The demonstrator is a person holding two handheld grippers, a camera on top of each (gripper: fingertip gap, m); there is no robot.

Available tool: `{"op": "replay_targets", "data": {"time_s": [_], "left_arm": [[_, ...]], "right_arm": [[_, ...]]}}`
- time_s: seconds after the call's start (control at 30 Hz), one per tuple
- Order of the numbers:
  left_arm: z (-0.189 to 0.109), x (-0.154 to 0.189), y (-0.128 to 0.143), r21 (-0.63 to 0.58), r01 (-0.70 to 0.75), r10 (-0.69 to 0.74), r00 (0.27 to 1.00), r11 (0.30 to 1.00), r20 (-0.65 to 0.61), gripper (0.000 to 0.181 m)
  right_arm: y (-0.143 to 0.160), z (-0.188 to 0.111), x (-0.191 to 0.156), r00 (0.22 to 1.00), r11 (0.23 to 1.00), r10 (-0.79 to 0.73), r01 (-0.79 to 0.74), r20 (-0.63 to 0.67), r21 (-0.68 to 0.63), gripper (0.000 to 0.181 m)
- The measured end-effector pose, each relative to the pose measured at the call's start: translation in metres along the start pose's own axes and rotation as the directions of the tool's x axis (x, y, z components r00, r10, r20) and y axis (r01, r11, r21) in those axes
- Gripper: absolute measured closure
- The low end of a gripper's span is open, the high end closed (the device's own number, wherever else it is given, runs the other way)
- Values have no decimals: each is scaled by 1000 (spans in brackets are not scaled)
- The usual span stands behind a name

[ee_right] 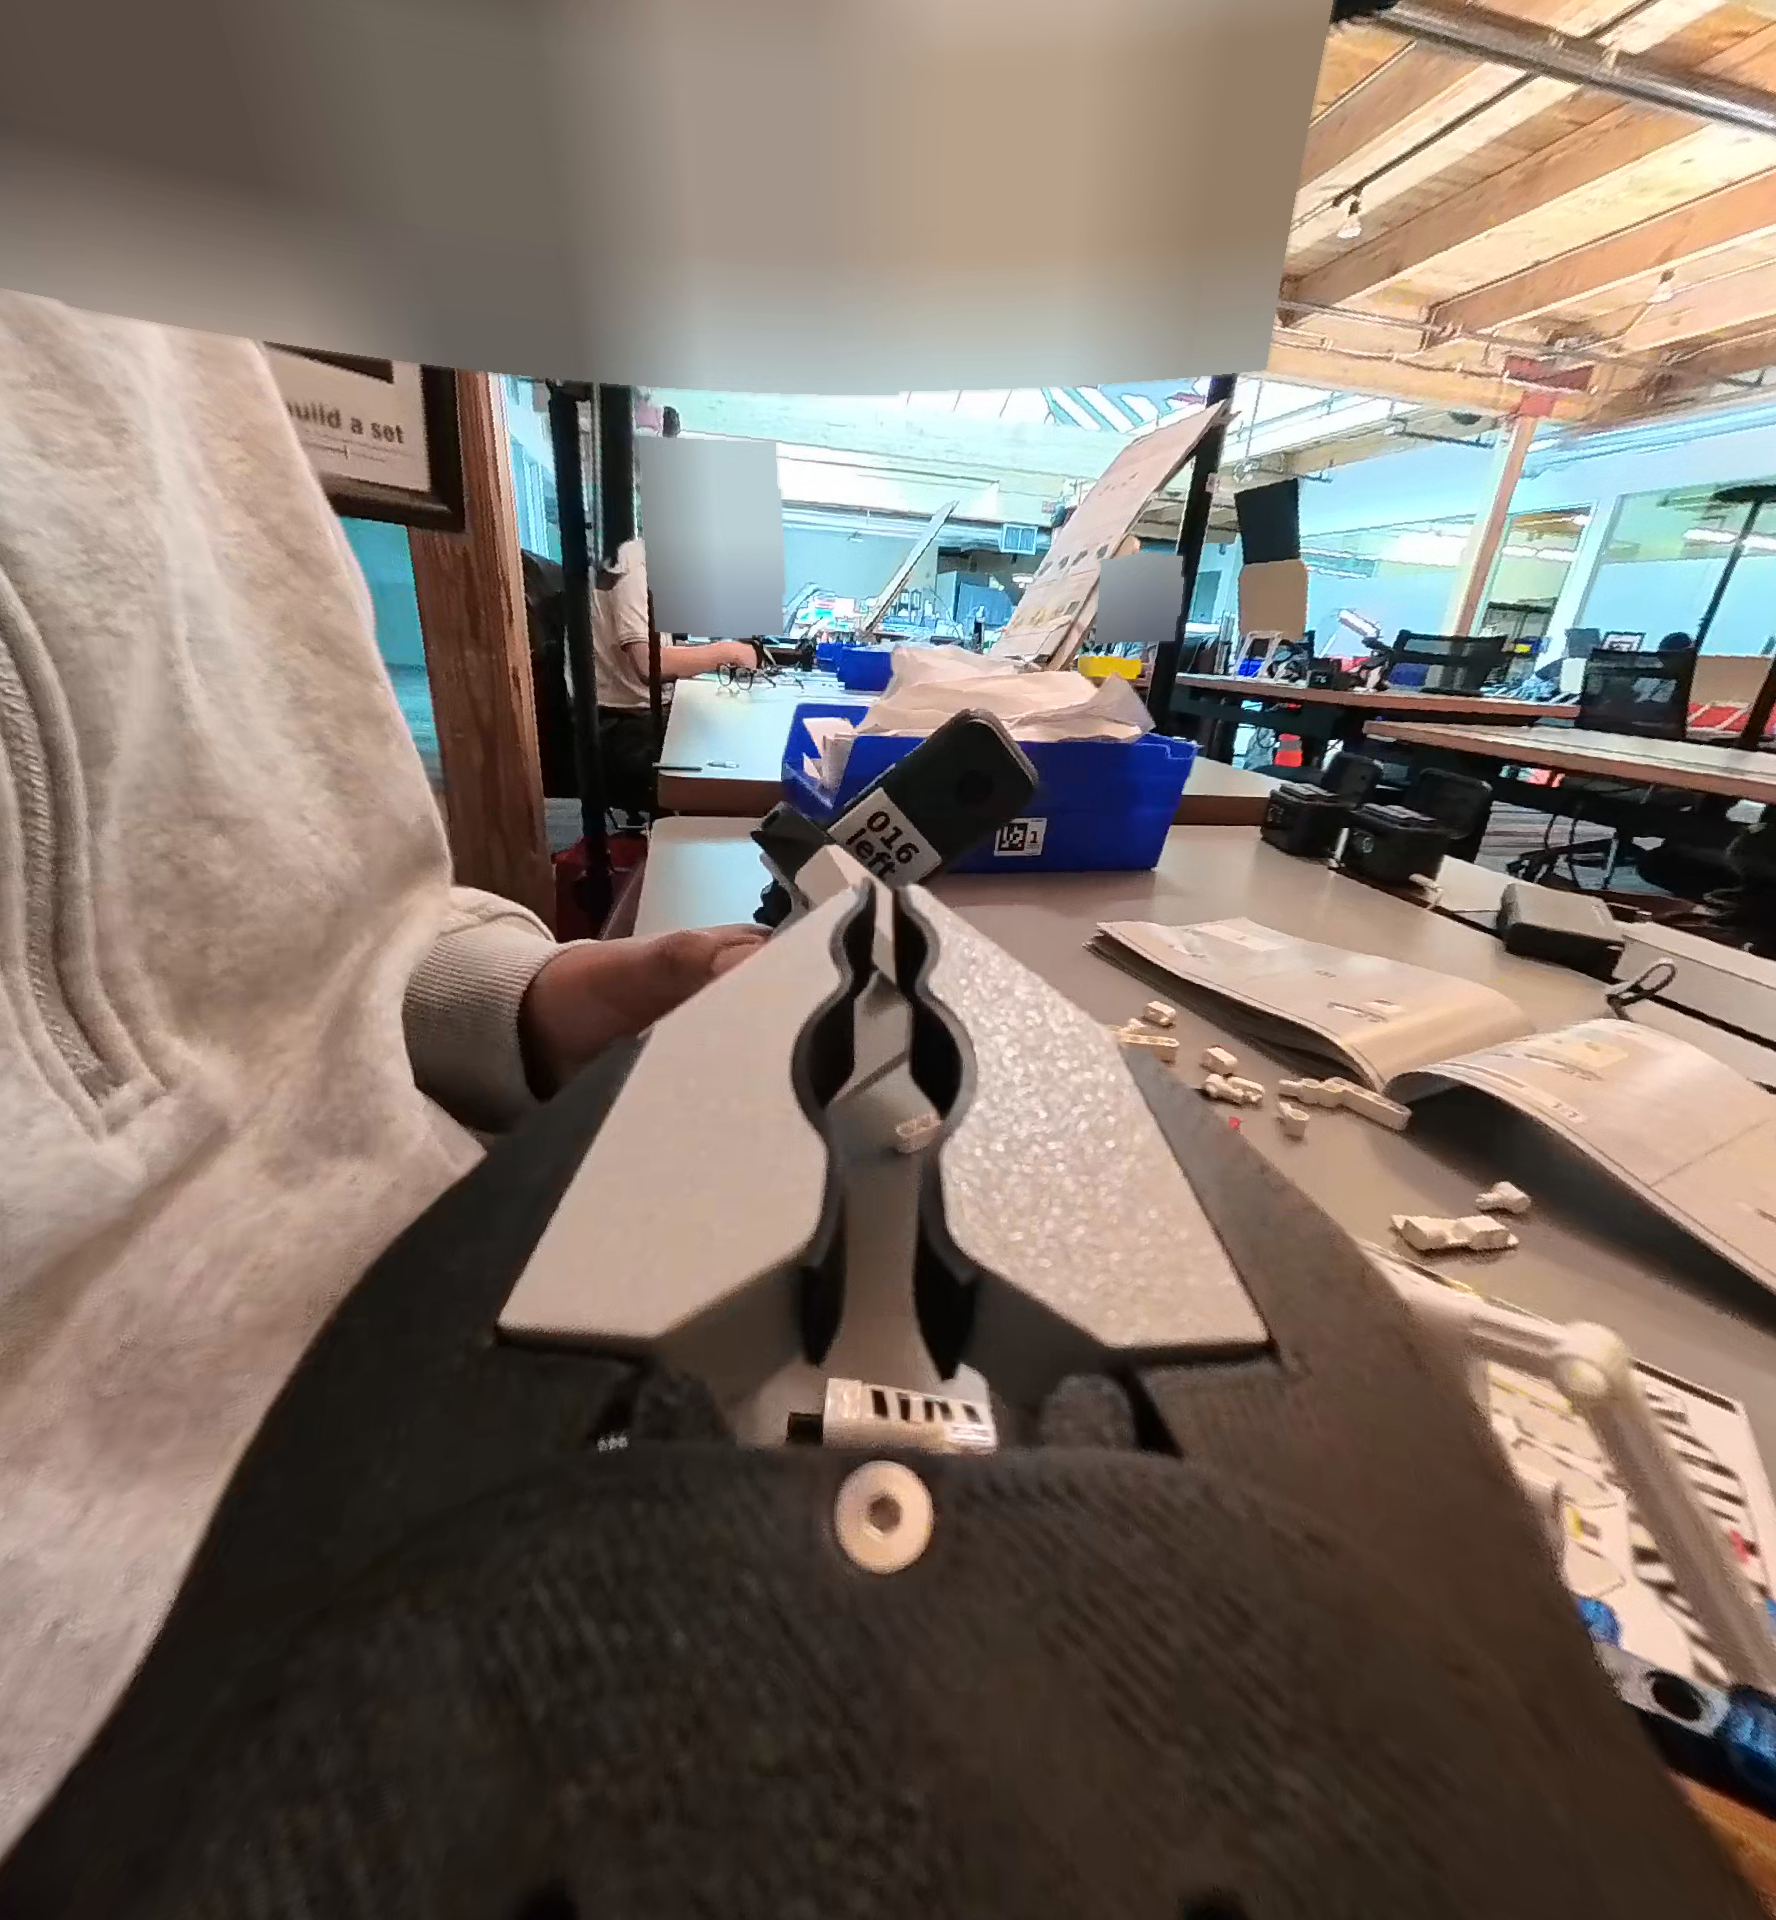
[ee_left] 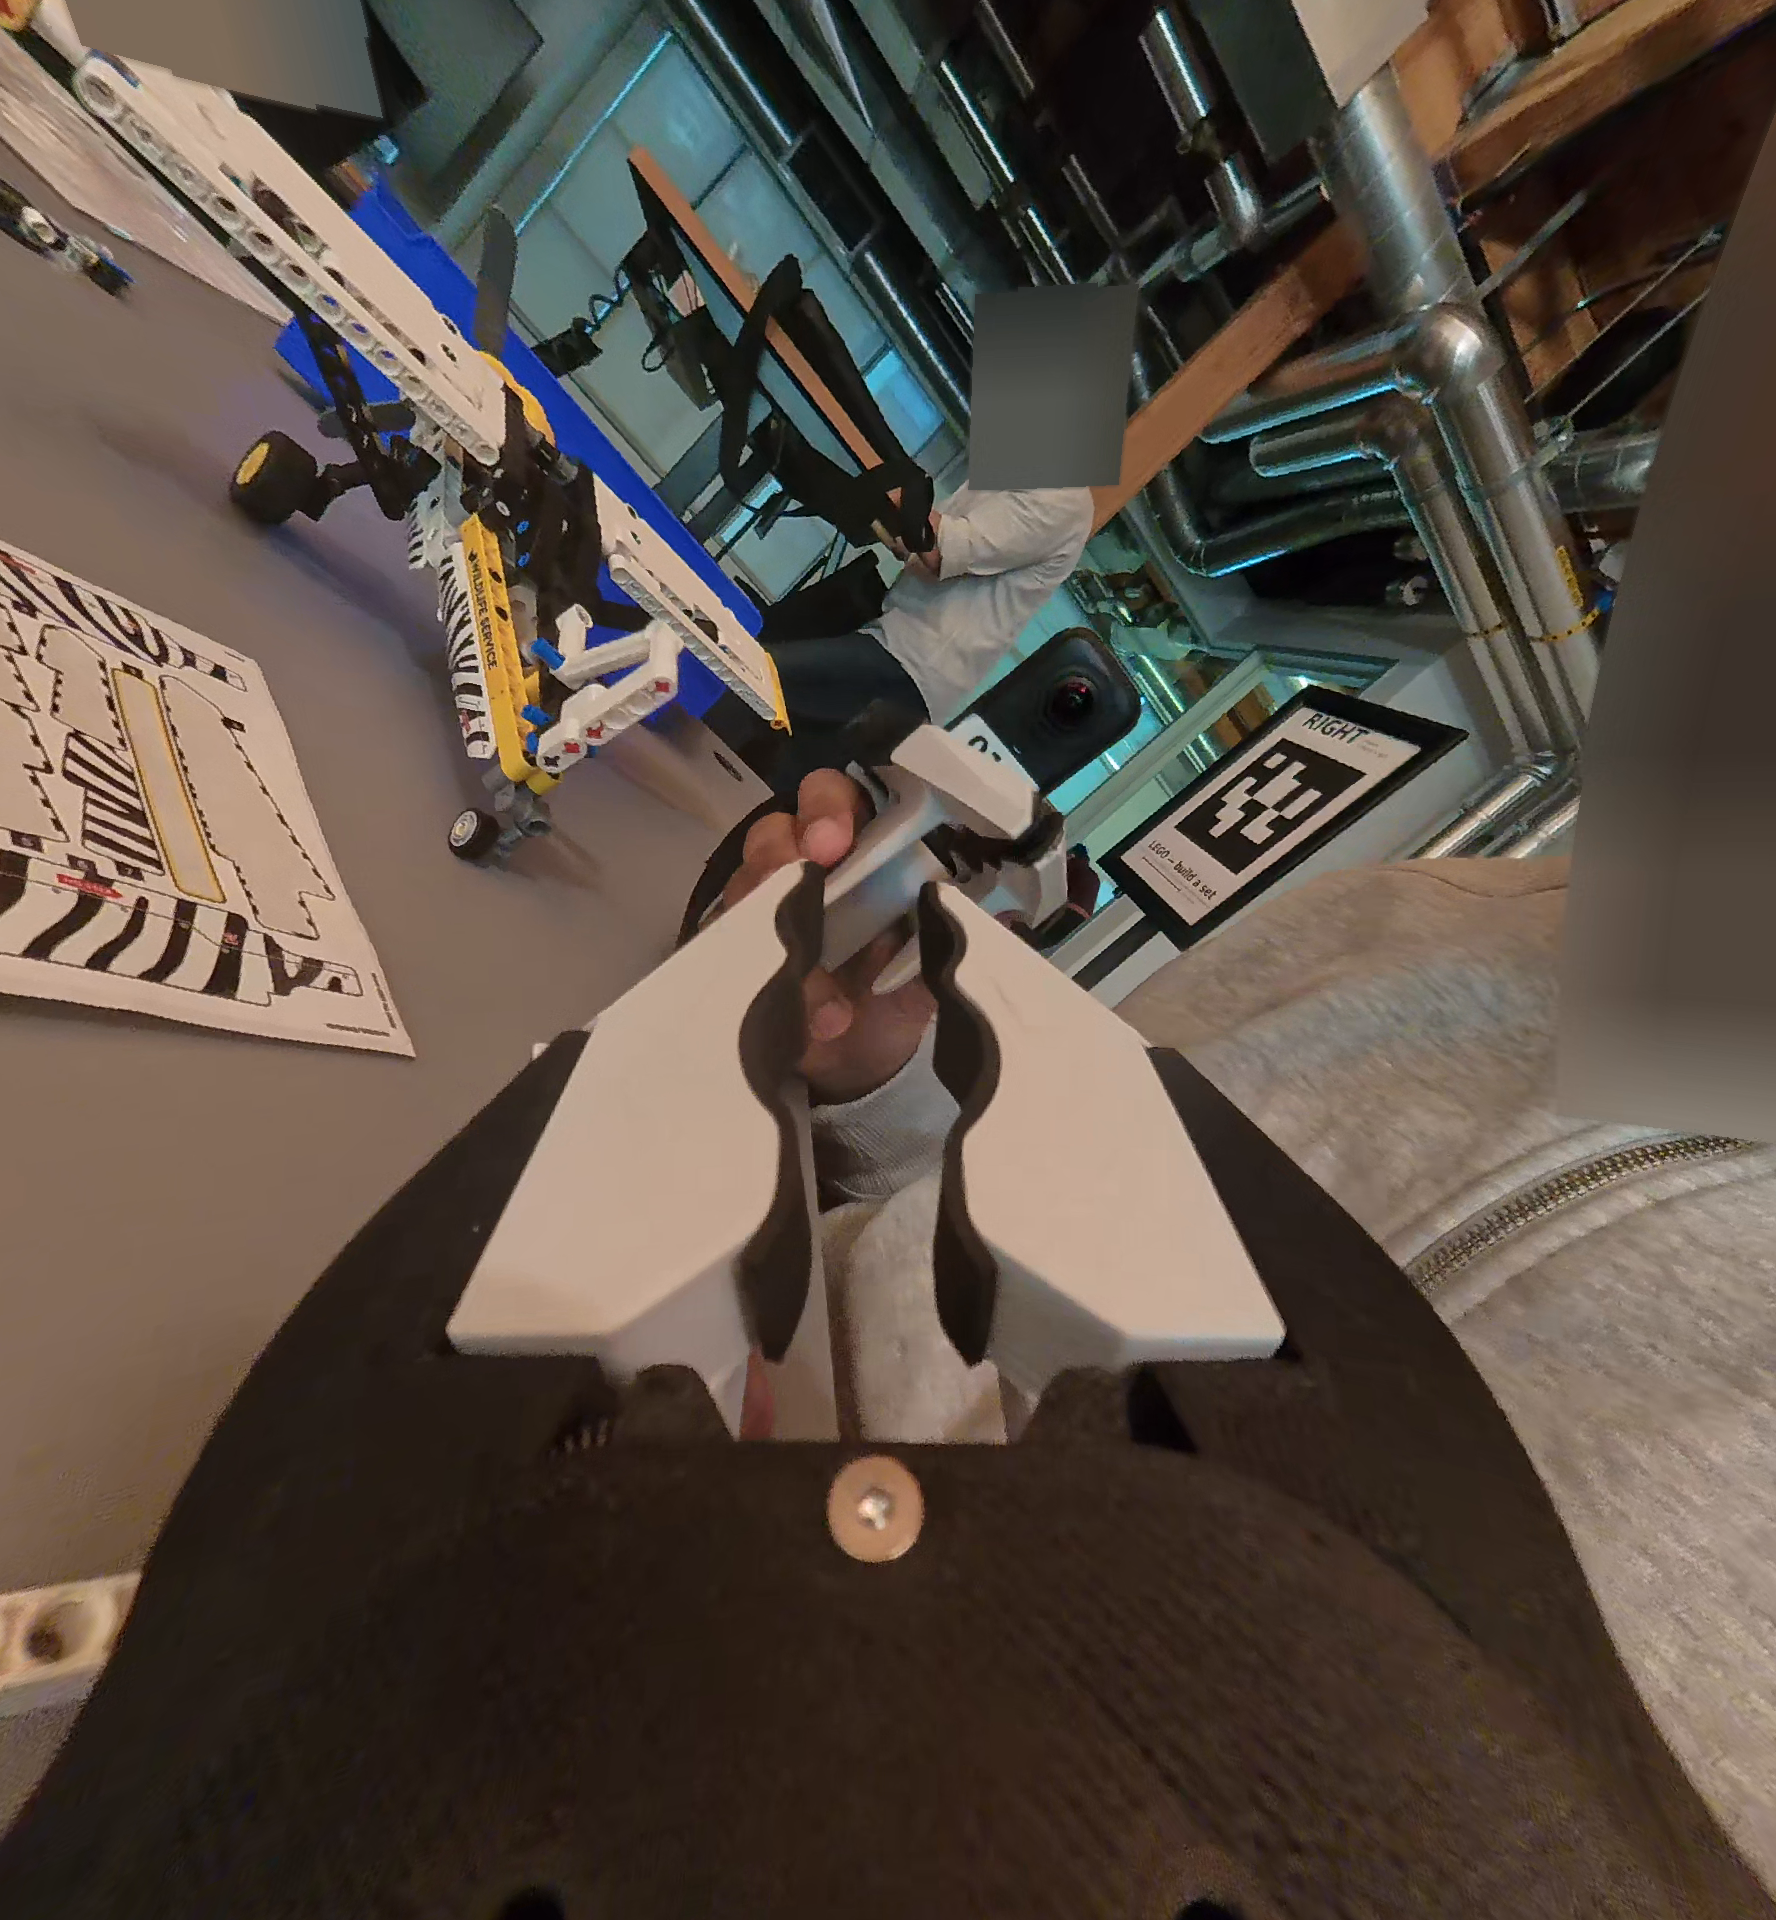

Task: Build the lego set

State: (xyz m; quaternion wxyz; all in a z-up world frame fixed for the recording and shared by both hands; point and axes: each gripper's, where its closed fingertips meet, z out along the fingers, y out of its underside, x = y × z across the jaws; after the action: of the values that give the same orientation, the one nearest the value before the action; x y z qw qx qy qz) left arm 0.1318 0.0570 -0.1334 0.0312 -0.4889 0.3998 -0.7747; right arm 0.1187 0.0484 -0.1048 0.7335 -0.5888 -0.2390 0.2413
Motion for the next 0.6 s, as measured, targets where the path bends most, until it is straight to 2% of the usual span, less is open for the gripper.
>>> {"op": "replay_targets", "data": {"time_s": [0.13, 0.27, 0.5, 0.6], "left_arm": [[3, 4, 9, -39, -18, 19, 1000, 999, 3, 151], [6, 7, 15, -66, -36, 36, 999, 997, 12, 148], [4, 8, 13, -46, -22, 22, 1000, 999, 3, 147], [5, 11, 15, -57, -24, 23, 1000, 998, -18, 139]], "right_arm": [[8, 6, -9, 996, 994, -92, 92, -2, -63, 178], [8, 6, -12, 986, 985, -166, 164, -32, -60, 180], [5, 4, -14, 967, 970, -242, 240, -76, -45, 181], [3, 2, -14, 960, 965, -263, 260, -93, -38, 181]]}}
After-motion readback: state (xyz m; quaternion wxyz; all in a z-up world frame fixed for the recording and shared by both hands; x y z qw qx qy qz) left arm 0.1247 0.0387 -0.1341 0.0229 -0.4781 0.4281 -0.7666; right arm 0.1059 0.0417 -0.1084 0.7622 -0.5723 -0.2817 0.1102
